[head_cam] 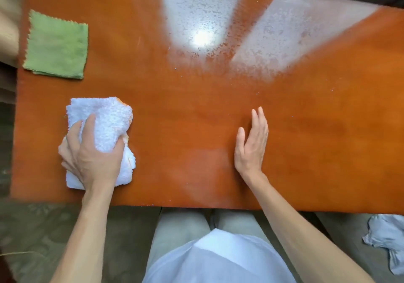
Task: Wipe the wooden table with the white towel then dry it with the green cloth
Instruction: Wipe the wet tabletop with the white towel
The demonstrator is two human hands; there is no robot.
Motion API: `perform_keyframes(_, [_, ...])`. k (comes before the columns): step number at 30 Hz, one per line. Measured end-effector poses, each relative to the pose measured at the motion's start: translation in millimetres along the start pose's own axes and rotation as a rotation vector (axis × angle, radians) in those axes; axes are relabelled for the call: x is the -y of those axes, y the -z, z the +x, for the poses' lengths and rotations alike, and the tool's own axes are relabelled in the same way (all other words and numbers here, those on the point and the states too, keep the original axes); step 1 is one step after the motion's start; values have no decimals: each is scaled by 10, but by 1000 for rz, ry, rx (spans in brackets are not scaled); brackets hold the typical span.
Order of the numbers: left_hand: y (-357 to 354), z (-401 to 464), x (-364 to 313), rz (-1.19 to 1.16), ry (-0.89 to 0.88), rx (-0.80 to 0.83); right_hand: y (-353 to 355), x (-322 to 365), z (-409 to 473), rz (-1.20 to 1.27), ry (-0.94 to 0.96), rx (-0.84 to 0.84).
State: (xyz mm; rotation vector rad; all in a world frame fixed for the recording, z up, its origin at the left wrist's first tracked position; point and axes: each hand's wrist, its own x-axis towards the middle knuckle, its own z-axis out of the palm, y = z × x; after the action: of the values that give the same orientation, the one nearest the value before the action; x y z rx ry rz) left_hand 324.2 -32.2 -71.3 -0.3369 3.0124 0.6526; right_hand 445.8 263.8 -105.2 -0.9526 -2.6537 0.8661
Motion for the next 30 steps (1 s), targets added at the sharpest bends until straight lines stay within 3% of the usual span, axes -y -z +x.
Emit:
perform_keyframes(4, [-40, -107, 9, 57, 23, -35, -520, 742, -11, 18, 244, 183])
perform_keyframes(7, [-136, -167, -93, 99, -46, -54, -711, 965, 113, -29, 325, 245])
perform_keyframes(15, [-533, 184, -938, 15, -387, -1, -614, 963, 248, 183, 200, 227])
perform_keyframes(21, [-764, 471, -1700, 101, -609, 233, -698, 928, 282, 265, 79, 110])
perform_keyframes(24, [-781, 549, -1845, 117, -537, 353, -734, 938, 292, 223, 99, 90])
perform_keyframes(30, [-615, 496, -1630, -61, -286, 271, -675, 933, 359, 56, 177, 228])
